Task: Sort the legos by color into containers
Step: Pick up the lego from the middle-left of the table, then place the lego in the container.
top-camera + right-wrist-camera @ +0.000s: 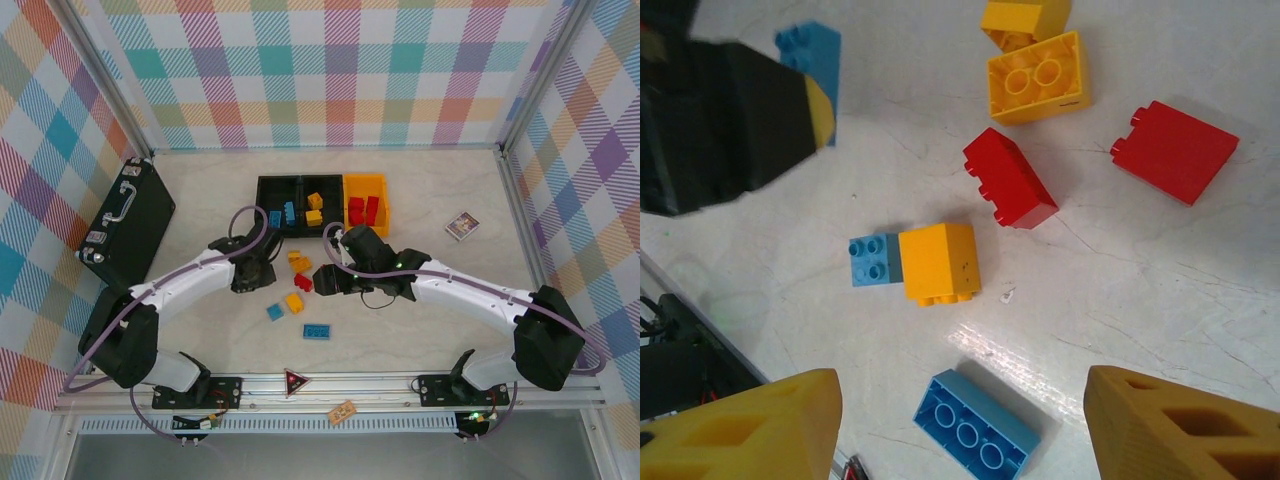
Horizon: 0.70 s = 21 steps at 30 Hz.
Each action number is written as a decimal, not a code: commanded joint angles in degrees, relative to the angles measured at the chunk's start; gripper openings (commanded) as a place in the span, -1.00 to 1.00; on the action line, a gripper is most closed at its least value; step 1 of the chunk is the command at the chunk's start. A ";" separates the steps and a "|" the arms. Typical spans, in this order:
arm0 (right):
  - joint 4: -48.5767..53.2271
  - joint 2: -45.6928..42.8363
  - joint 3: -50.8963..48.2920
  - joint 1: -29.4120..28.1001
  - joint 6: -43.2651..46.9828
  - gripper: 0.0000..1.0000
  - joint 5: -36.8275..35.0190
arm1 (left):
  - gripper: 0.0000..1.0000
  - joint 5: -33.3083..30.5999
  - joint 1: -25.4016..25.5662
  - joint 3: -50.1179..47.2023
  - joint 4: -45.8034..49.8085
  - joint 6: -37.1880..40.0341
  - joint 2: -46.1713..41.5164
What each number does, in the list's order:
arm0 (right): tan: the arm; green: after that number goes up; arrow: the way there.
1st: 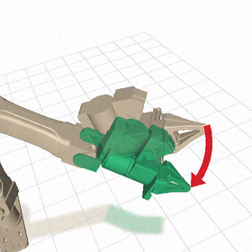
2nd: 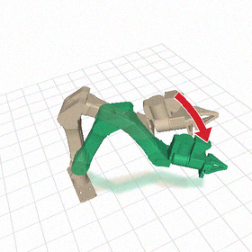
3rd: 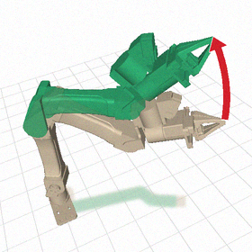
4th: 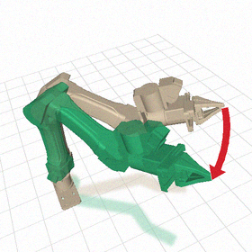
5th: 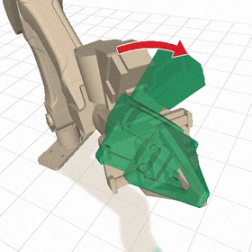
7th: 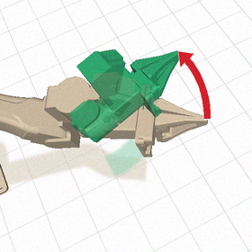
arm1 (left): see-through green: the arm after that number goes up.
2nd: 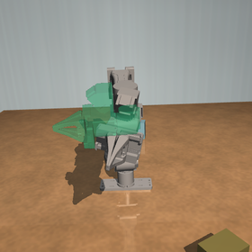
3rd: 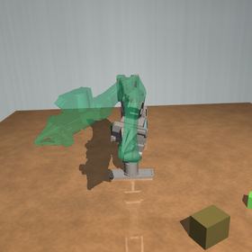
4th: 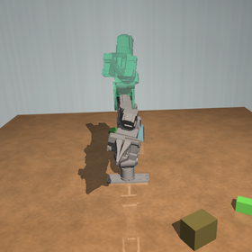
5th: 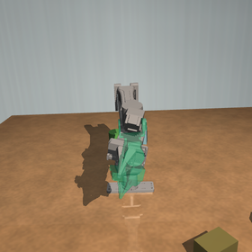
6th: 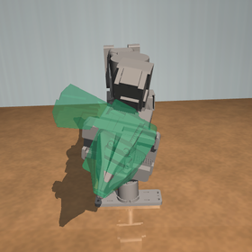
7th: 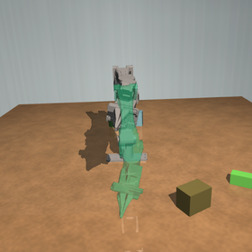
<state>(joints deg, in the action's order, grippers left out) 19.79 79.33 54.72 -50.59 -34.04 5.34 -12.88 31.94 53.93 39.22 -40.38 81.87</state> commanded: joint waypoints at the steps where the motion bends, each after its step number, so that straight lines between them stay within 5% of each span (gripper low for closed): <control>1: 1.43 -1.02 1.91 0.53 -0.66 0.30 -1.55 | -0.48 1.03 -0.75 5.06 3.17 3.61 0.52; 21: 5.49 -3.62 2.52 2.78 -2.98 0.30 -4.58 | -0.48 3.66 -8.05 39.88 6.91 13.65 27.30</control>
<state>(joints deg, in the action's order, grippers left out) 23.86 78.19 58.17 -47.83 -35.99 1.93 -10.50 24.99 89.38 43.07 -29.23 106.08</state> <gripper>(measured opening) 0.650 0.295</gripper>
